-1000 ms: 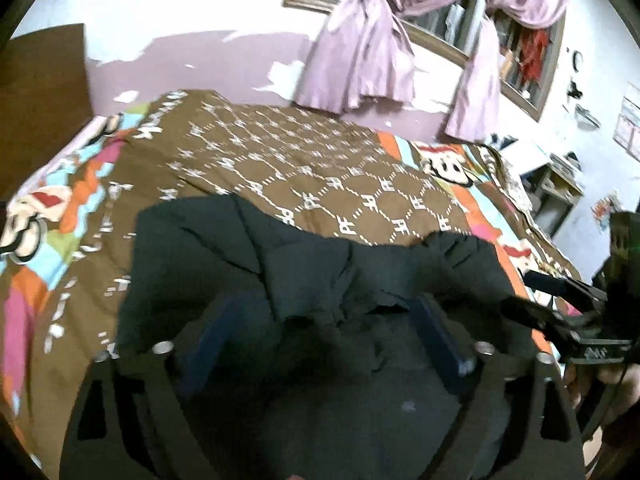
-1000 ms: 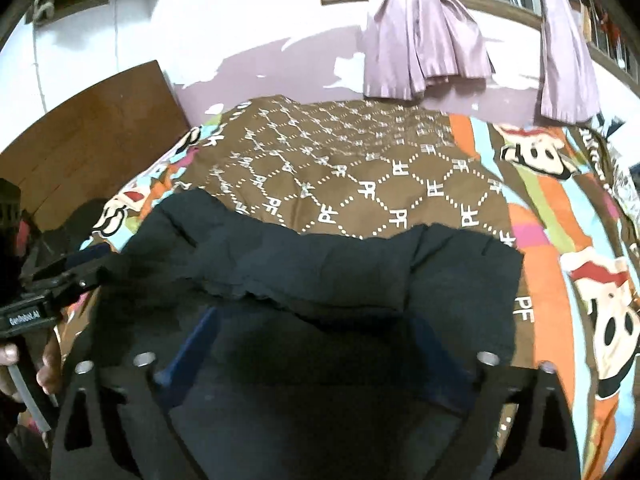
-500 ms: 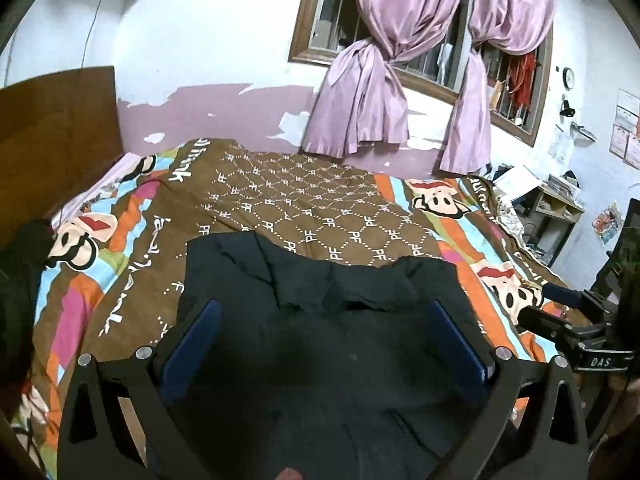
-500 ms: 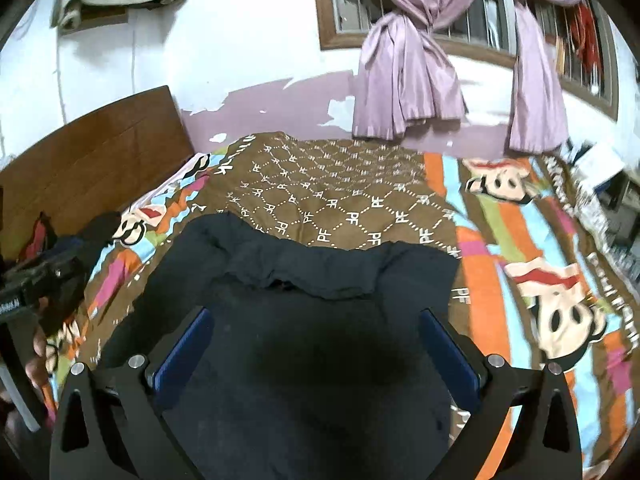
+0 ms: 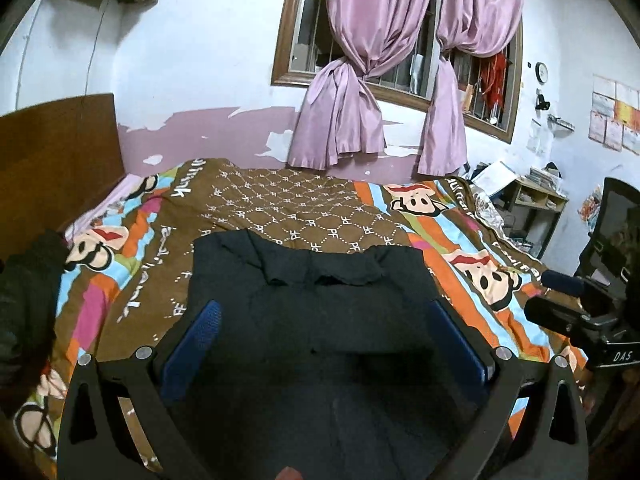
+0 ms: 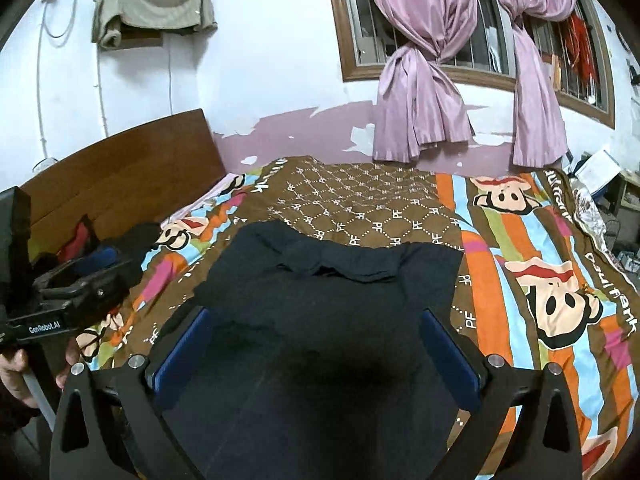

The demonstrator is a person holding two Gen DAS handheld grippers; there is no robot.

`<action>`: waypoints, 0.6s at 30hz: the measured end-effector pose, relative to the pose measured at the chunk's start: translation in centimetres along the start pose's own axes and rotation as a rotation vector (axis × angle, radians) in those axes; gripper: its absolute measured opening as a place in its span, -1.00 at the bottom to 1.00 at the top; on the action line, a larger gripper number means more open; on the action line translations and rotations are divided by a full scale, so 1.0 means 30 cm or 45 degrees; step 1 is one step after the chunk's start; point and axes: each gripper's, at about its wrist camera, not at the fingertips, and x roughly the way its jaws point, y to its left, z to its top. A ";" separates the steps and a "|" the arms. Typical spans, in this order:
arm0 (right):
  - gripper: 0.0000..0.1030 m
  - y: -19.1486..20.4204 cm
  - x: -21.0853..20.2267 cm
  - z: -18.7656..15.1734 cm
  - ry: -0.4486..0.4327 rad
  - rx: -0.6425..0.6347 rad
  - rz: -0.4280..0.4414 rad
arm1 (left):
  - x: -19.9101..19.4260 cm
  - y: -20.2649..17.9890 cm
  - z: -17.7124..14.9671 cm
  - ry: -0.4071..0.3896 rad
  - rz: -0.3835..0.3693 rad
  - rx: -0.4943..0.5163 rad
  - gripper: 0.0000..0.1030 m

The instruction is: Fold large clothes

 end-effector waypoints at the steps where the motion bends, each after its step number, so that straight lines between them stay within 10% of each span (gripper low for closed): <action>1: 1.00 0.012 -0.012 -0.016 -0.006 -0.005 -0.003 | -0.021 -0.001 -0.016 -0.007 0.005 0.003 0.97; 18: 1.00 0.094 -0.064 -0.422 0.128 -0.024 0.041 | -0.185 0.043 -0.444 0.100 -0.021 0.176 0.97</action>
